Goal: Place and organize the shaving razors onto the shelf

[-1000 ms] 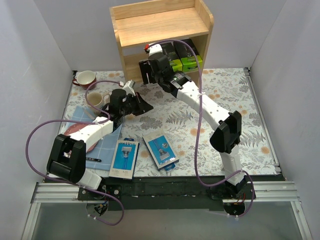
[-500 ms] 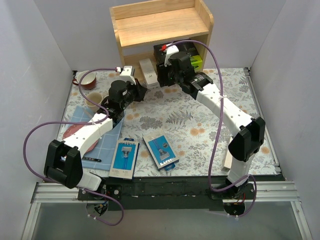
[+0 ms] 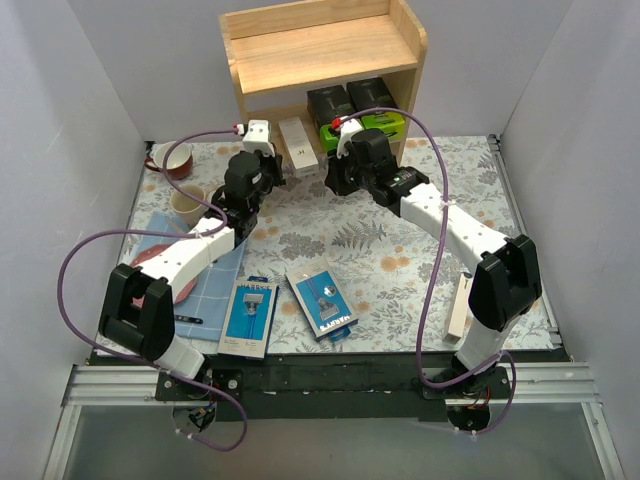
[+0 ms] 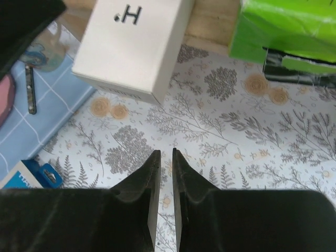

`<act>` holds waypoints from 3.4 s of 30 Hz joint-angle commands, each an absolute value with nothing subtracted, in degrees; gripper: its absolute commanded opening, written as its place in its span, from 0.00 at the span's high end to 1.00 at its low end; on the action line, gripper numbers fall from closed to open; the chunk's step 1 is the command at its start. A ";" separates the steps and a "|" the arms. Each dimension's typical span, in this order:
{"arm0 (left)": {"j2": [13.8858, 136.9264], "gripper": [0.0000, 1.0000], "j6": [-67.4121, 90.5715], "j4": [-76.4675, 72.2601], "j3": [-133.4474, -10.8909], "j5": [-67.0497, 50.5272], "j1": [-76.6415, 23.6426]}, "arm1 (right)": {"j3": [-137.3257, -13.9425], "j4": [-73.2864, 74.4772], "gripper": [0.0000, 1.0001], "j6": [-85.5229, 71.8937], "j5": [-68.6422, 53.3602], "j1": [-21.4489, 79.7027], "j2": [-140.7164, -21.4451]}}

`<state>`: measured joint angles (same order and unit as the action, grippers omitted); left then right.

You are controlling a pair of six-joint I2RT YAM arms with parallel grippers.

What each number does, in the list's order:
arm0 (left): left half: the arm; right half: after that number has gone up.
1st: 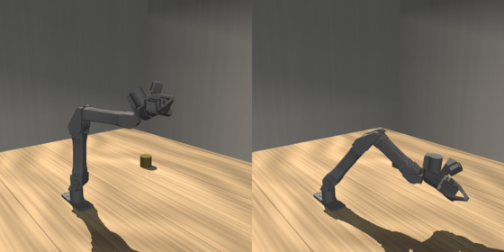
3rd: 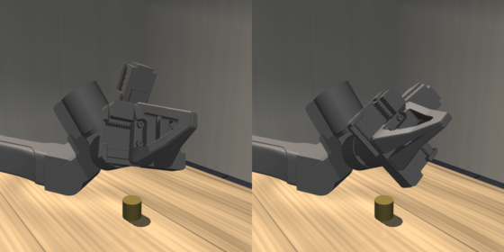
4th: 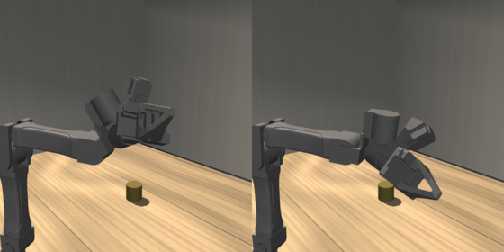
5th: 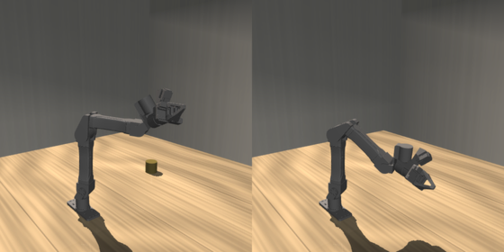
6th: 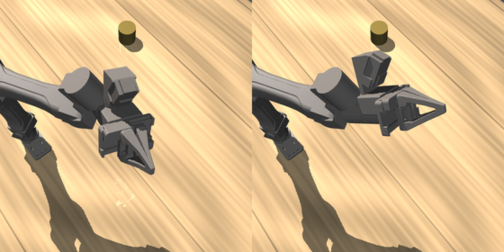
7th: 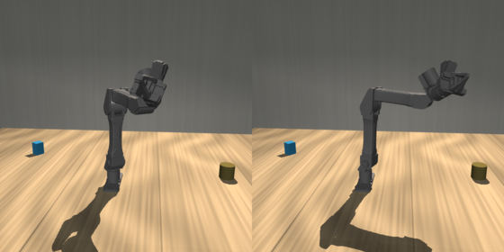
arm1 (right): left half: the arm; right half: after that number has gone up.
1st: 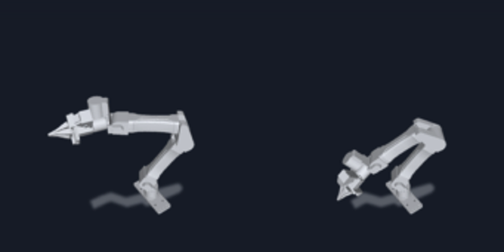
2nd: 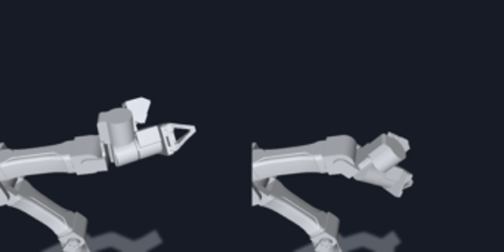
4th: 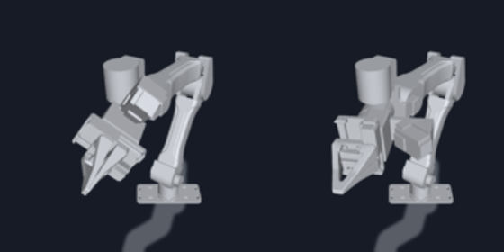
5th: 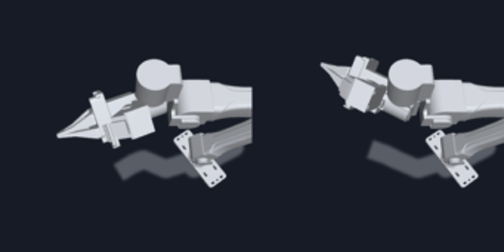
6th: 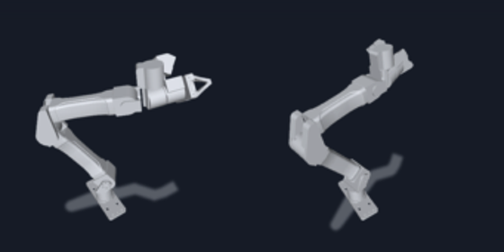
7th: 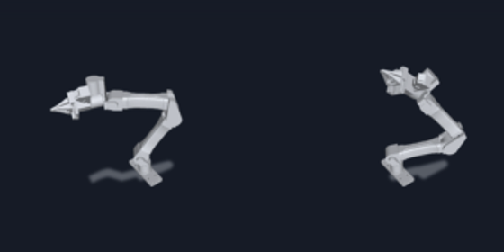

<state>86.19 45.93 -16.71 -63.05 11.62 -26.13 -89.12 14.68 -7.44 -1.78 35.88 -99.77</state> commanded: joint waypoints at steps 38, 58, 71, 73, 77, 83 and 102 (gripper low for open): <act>98.97 0.99 44.47 -20.75 -74.71 15.82 -27.25 | -97.37 6.24 0.76 -14.94 -3.43 35.51 -105.90; 103.88 0.93 44.12 -22.15 -79.00 15.12 -27.33 | -102.39 5.89 0.72 -15.56 2.90 34.54 -109.69; 105.56 0.86 43.07 -22.06 -81.04 16.43 -27.42 | -104.32 5.27 0.71 -16.96 1.41 33.75 -112.23; 105.47 0.84 42.72 -22.06 -81.04 17.14 -27.51 | -105.38 5.27 0.71 -17.57 1.14 33.66 -113.02; 104.94 0.81 41.66 -22.59 -80.51 18.72 -27.51 | -106.96 5.36 0.71 -18.11 0.62 33.75 -114.60; 103.27 0.79 41.75 -22.24 -78.58 19.16 -27.51 | -106.00 5.89 0.71 -18.02 0.70 33.75 -113.30; 77.80 0.61 42.81 -7.12 -58.21 -5.46 -28.65 | -71.28 35.13 0.19 5.70 9.32 16.90 -80.86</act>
<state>82.59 44.47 -11.86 -62.81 10.37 -28.53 -74.19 22.02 -3.14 3.57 24.51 -82.61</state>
